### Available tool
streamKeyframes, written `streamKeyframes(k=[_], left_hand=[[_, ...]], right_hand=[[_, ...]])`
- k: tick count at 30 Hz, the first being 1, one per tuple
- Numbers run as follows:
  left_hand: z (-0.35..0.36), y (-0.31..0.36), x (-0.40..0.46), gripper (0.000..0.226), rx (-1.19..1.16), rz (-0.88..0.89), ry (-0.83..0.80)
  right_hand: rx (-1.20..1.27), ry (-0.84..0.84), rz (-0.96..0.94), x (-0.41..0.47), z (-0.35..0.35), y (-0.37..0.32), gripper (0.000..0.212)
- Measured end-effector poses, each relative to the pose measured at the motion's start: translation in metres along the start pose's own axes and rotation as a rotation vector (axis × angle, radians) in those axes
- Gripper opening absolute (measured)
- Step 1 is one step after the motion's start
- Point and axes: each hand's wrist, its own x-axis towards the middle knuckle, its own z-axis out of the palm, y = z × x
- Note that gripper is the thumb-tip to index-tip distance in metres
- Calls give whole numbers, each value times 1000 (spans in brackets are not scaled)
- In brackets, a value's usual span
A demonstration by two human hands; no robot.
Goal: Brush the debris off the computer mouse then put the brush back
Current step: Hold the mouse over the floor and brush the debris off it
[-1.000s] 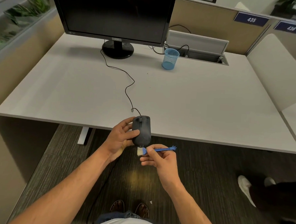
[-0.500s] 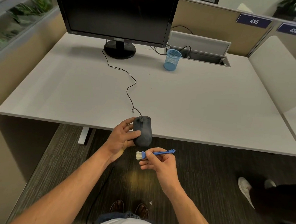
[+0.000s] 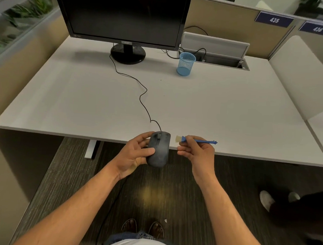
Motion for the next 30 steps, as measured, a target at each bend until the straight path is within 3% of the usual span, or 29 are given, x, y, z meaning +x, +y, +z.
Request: streamKeyframes(k=[10, 20, 30], left_hand=[[-2, 6, -4, 73, -13, 8, 1], [-2, 3, 1, 70, -9, 9, 44], [-4, 2, 4, 62, -36, 28, 133]], right_hand=[[-59, -117, 39, 6, 12, 2, 16], [-69, -277, 65, -11, 5, 2, 16], [-65, -323, 52, -28, 4, 17, 26]])
